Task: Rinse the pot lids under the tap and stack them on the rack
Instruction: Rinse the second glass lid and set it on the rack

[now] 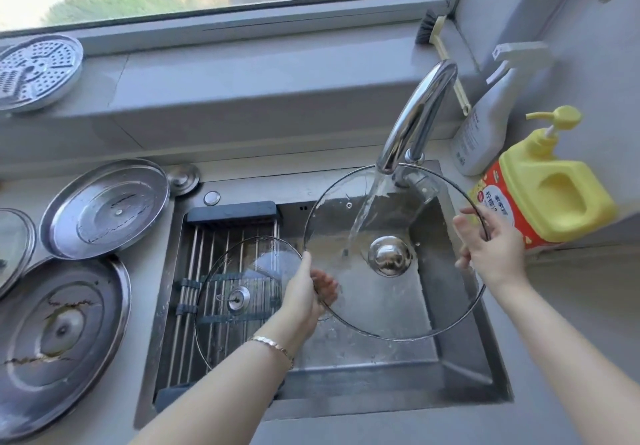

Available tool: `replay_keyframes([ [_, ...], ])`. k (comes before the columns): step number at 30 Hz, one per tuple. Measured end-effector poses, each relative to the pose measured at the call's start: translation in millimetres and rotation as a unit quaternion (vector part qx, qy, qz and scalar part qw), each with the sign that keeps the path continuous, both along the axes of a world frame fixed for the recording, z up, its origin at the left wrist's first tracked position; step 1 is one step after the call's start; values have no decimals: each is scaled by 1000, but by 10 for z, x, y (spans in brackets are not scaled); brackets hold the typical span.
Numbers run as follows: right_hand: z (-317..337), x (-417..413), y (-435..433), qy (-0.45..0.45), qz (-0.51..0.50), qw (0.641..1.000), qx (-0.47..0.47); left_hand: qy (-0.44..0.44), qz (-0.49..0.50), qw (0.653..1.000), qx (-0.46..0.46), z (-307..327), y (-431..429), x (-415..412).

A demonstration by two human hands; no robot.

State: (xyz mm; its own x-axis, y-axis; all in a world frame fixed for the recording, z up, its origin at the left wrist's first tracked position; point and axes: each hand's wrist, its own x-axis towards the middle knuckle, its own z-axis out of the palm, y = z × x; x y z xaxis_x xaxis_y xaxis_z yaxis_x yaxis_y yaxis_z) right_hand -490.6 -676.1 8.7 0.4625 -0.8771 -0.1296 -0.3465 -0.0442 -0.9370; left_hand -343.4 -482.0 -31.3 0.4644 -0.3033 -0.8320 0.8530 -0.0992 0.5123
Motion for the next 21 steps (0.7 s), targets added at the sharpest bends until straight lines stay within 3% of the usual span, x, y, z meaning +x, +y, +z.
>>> replay_keyframes([
  [3,-213,20,146,-19,-39,997,67,-90,-38,994,39,142,65,158],
  [6,-397,76,328,23,-61,988,137,-141,-89,982,83,277,153,284],
  [14,-356,70,354,165,-5,955,247,-80,-72,985,137,190,366,171],
  [16,-312,41,333,309,72,935,161,-84,-58,985,136,218,365,126],
  [18,-284,71,379,424,133,895,-24,-112,-60,981,144,244,365,120],
  [19,-237,131,446,403,152,899,-78,-132,-67,977,151,285,359,125],
  [21,-74,330,642,301,220,924,-82,-166,-69,972,154,393,345,156],
])
